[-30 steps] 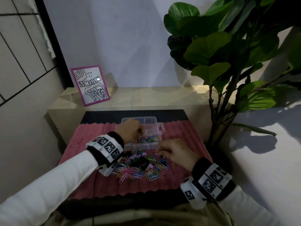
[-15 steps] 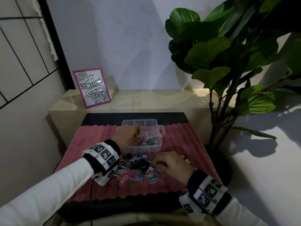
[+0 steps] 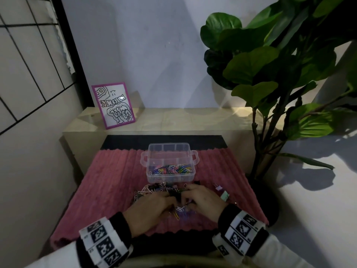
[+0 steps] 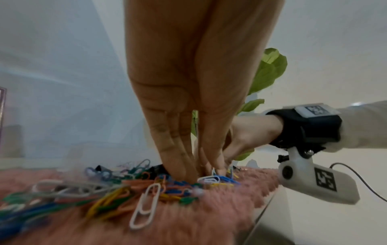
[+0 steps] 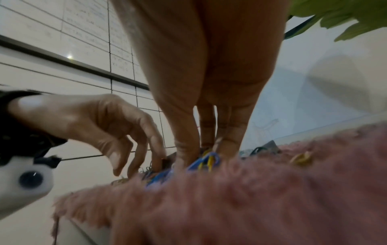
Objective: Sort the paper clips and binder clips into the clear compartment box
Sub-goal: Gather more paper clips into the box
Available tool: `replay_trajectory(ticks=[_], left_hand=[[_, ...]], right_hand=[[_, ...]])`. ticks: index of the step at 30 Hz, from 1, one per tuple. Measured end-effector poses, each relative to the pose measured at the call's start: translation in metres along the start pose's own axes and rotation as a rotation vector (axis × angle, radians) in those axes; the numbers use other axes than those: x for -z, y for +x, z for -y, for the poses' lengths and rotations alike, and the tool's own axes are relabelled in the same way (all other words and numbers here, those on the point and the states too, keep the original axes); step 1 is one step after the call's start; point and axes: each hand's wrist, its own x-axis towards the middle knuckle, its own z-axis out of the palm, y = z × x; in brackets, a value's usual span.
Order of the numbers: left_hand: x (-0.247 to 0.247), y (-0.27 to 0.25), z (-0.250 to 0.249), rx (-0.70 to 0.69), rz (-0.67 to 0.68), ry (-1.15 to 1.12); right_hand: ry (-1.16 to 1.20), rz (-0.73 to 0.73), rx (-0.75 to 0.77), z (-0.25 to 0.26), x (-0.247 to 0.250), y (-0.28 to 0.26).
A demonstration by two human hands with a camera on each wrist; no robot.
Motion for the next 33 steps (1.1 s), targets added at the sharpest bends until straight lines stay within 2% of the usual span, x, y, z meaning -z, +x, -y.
replay_trajectory(ticks=[3,6,8,10,16,20,23,26,33], left_hand=[[-0.005,0.009,-0.007,0.0,0.007,0.073],[-0.007,0.024,-0.015,0.016,0.096,0.137],[-0.009,0.032,-0.019,0.022,0.153,0.16],[-0.01,0.036,-0.022,0.01,0.136,0.149],[-0.011,0.039,-0.013,-0.058,0.112,0.031],[-0.004,0.036,-0.008,-0.035,0.055,-0.15],[0.007,0.03,-0.002,0.076,-0.011,-0.487],[0.021,0.024,0.003,0.182,-0.135,-0.741],[0.04,0.023,0.023,0.228,-0.228,-0.944]], right_hand=[[0.028,-0.089,-0.005,-0.005,0.007,0.0],[0.099,-0.165,-0.067,-0.012,0.019,-0.002],[0.297,-0.229,-0.136,-0.018,0.025,-0.004],[0.501,-0.276,-0.232,-0.024,0.029,-0.007],[1.001,-0.283,-0.373,-0.036,0.029,-0.015],[1.145,-0.275,-0.373,-0.038,0.026,-0.014],[1.204,-0.273,-0.36,-0.037,0.026,-0.012],[1.234,-0.251,-0.361,-0.036,0.027,-0.013],[1.325,-0.227,-0.354,-0.04,0.027,-0.02]])
